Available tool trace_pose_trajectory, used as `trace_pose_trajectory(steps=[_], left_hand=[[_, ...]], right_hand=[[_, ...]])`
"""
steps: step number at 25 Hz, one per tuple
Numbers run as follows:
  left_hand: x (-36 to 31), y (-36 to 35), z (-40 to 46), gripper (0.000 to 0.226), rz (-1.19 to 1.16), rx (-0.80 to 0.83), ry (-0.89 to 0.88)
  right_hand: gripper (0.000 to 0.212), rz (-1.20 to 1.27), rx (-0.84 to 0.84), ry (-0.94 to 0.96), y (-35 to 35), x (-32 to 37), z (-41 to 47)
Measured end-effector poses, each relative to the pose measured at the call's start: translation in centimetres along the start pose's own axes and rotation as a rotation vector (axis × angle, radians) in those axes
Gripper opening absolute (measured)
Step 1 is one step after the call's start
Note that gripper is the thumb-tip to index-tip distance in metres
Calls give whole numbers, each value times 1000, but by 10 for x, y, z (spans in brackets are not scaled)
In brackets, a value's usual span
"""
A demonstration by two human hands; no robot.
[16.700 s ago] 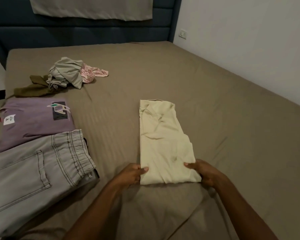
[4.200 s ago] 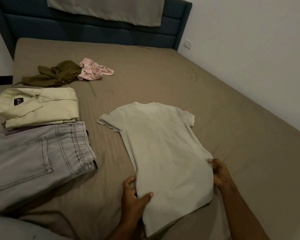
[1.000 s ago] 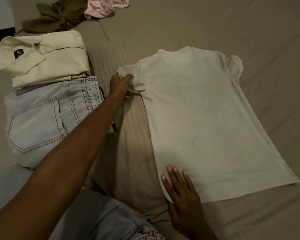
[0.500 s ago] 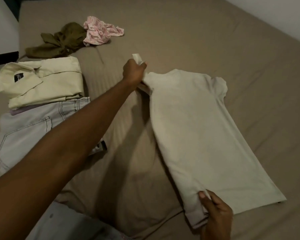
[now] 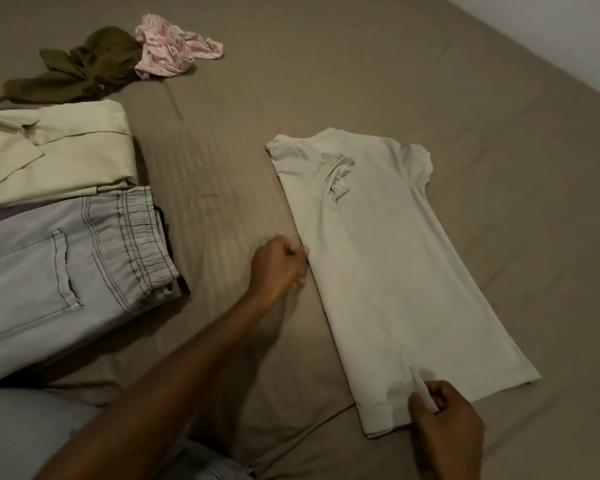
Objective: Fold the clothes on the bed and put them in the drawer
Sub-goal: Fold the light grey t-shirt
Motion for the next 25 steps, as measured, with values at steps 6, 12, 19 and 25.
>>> trace_pose_trajectory(steps=[6, 12, 19, 25], left_hand=[[40, -65, -136, 49, -270, 435, 278], [55, -102, -200, 39, -324, 870, 389], [57, -77, -226, 47, -313, 939, 444], [64, -66, -235, 44, -31, 923, 259]], right_hand=[[15, -379, -160, 139, 18, 6, 2], [44, -559, -169, 428, 11, -4, 4], [21, -565, -159, 516, 14, -18, -2], [22, -422, -66, 517, 21, -20, 9]])
Point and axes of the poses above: each hand's wrist, its own z-axis towards the middle knuckle, its own y-axis out of the back of the hand, x = y × z, the point moved 3 cm from there along z, towards the middle knuckle, and after that the axes turned 5 degrees about x, right-handed, at the moved point
